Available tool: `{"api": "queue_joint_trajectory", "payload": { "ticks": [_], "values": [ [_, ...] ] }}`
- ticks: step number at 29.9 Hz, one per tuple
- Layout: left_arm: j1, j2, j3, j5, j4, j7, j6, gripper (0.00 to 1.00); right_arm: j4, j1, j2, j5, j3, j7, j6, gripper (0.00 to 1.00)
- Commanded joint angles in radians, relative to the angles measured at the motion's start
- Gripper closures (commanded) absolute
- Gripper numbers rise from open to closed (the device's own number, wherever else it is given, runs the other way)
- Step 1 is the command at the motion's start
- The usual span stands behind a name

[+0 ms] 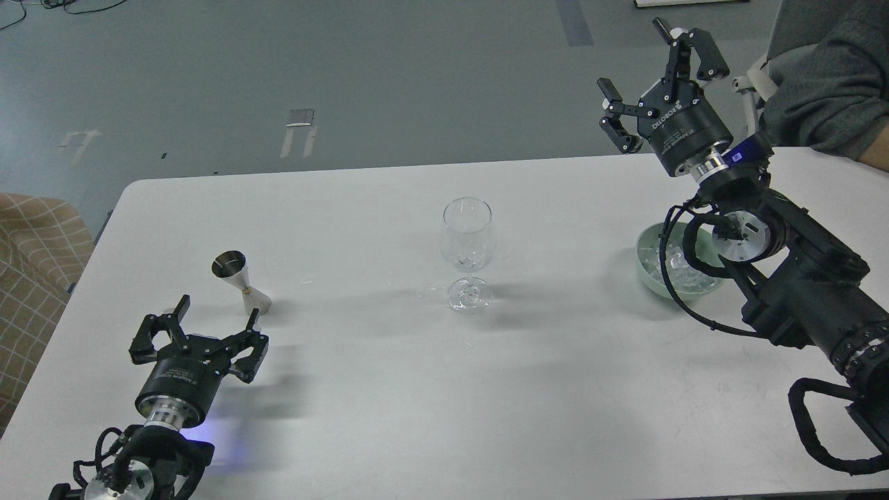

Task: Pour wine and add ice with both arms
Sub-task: 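Grasp the metal jigger with the left gripper and lift it upright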

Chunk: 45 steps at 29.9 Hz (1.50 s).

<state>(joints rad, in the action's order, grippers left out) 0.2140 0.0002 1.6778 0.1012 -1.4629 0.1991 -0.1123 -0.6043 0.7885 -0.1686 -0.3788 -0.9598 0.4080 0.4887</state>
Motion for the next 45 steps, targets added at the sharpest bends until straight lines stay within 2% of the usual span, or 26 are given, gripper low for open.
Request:
{"api": "queue_joint_trajectory", "payload": {
  "ticks": [1, 4, 24, 41, 45],
  "values": [
    [-0.033, 0.000, 0.020, 0.003, 0.044, -0.003, 0.003, 0.02, 0.001, 0.000, 0.000, 0.000, 0.016, 0.000, 0.000, 0.00],
    [-0.053, 0.000, 0.023, 0.017, 0.088, -0.010, 0.003, 0.02, 0.003, -0.002, 0.000, 0.000, 0.019, 0.000, 0.000, 0.00],
    [-0.146, 0.000, 0.031, 0.086, 0.191, -0.009, 0.003, 0.02, 0.003, -0.022, 0.000, -0.003, 0.021, 0.000, 0.000, 0.00],
    [-0.179, 0.000, 0.019, 0.089, 0.196, -0.004, 0.011, 0.02, 0.003, -0.025, 0.000, -0.003, 0.022, 0.000, 0.000, 0.00],
    [-0.199, 0.000, 0.014, 0.094, 0.228, 0.000, 0.010, 0.02, 0.003, -0.025, 0.000, -0.003, 0.022, 0.000, 0.000, 0.00]
  ]
}}
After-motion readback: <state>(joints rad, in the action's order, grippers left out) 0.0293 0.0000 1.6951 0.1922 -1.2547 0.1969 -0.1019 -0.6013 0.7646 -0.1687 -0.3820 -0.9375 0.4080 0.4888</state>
